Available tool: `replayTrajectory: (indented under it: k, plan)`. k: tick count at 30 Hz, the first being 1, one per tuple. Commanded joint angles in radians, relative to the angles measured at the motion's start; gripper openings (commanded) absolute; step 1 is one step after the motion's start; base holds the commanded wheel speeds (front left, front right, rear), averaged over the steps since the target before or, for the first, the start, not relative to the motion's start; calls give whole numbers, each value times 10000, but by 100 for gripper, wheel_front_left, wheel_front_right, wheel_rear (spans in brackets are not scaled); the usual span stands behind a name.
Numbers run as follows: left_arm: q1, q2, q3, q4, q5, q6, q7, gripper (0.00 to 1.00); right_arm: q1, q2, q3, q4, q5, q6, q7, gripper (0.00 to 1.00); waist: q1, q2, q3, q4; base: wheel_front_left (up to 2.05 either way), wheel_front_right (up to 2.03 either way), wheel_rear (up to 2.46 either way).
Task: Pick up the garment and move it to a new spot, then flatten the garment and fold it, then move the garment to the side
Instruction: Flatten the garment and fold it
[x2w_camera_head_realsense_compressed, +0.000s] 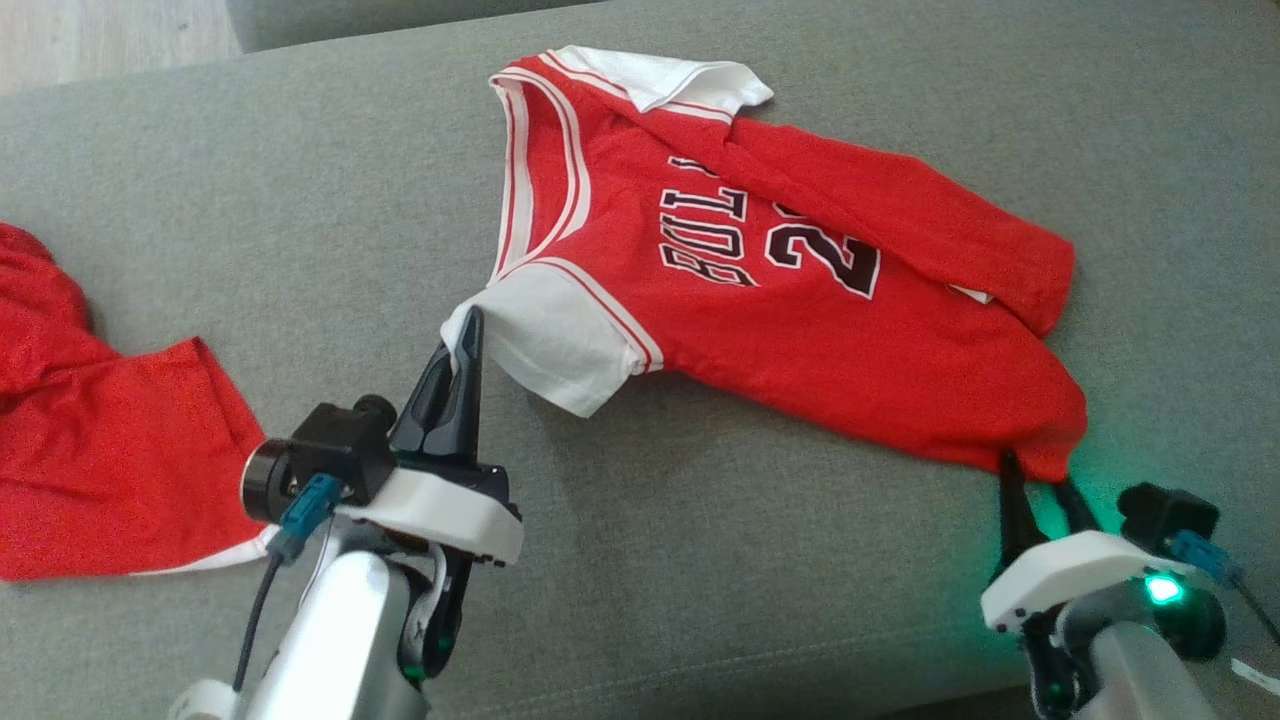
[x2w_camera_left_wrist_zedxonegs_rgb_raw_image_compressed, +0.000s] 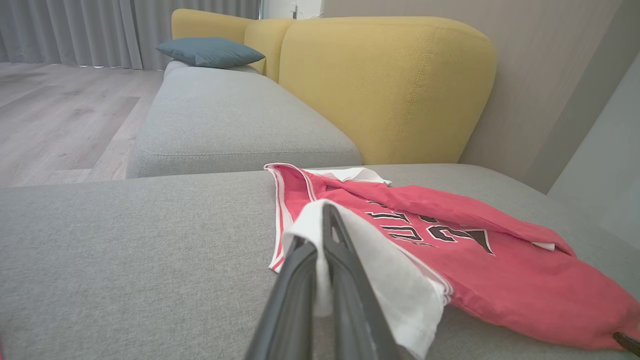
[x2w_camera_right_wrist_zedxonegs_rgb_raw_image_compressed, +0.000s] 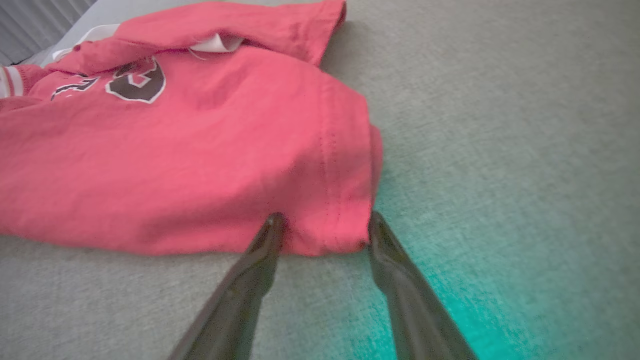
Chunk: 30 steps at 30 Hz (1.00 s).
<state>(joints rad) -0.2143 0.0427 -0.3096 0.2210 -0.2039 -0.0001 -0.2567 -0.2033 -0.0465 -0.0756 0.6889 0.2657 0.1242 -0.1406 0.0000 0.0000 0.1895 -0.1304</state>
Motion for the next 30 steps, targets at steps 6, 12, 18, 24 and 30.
replayTrajectory:
  k: [6, 12, 18, 24, 30]
  plan:
    - [-398, 76, 454, -468, 77, 4, -51, 0, -419, -37, 1062, -749, 854, 65, -170, 0, 0, 0, -87, 94, 0, 0, 0]
    - [-479, 76, 1033, -898, -228, -56, -51, 0, -781, -37, 1441, -2663, 1104, 65, -129, 0, 0, 0, -439, 97, 0, 0, 0]
    - [-1260, 76, 1527, -1799, -799, -380, -51, 0, -1610, -448, 1478, -5075, 928, 65, 357, 0, 0, 0, -923, 139, 0, 0, 0]
    - [-2383, 76, 1796, -2606, -1588, -414, -51, 0, -2717, -728, 1343, -6468, 1247, 65, 1122, 0, 0, 0, -1547, 188, 0, 0, 0]
    - [-2674, 76, 1689, -3459, -2386, 43, 190, 0, -3101, -992, 1283, -7090, 1508, 65, 1540, 0, 0, 0, -2066, 235, 0, 0, 0]
